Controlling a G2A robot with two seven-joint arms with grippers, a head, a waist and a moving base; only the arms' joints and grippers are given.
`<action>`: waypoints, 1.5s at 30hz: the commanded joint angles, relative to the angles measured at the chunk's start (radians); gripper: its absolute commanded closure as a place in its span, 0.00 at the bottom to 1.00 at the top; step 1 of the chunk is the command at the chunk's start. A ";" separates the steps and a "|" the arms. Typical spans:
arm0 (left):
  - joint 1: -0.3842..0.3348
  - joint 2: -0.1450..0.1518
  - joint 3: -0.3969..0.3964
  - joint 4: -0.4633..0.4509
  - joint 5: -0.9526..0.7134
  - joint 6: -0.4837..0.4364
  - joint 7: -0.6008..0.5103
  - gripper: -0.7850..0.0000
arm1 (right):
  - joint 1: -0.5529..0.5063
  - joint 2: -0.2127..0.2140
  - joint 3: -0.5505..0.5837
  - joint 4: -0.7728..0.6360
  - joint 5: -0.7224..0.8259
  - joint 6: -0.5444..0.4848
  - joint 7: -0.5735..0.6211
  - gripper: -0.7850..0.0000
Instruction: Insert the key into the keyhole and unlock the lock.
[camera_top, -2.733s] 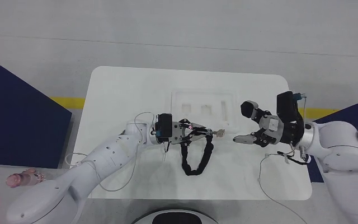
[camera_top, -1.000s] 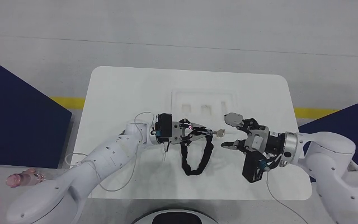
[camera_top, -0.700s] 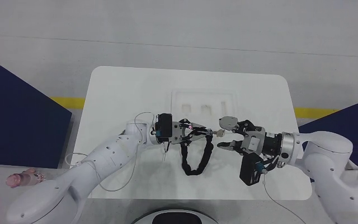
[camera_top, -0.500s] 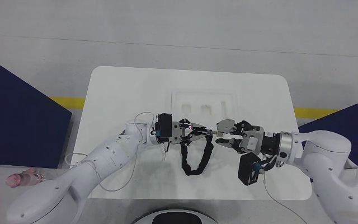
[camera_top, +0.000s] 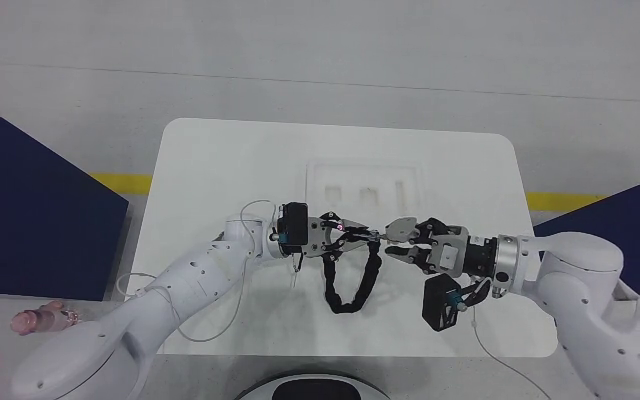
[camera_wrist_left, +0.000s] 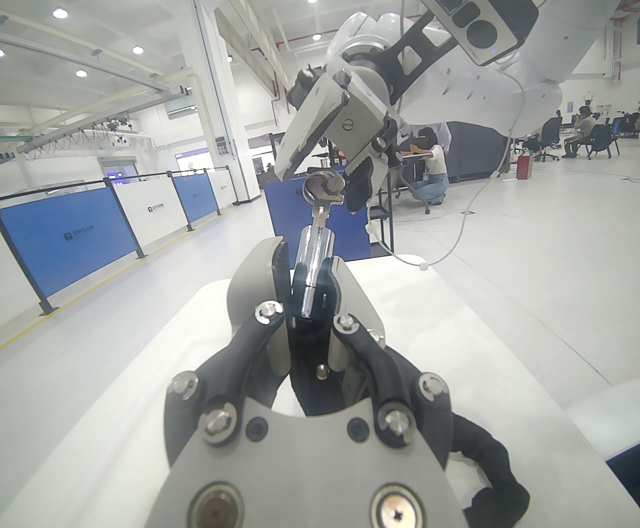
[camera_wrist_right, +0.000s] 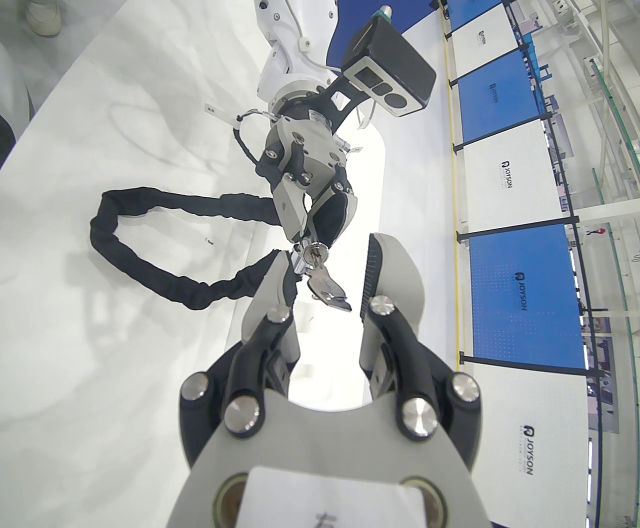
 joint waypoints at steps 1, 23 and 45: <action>0.000 0.000 0.000 0.000 0.000 0.000 0.000 1.00 | 0.000 0.001 -0.001 0.000 0.000 -0.003 0.003 0.73; 0.000 0.000 0.000 0.000 0.000 0.000 0.000 1.00 | -0.009 -0.008 -0.005 0.064 0.459 -0.120 0.279 1.00; -0.007 0.029 -0.093 -0.020 -0.044 0.023 -0.170 1.00 | -0.059 -0.002 0.030 0.063 1.433 0.190 0.908 0.00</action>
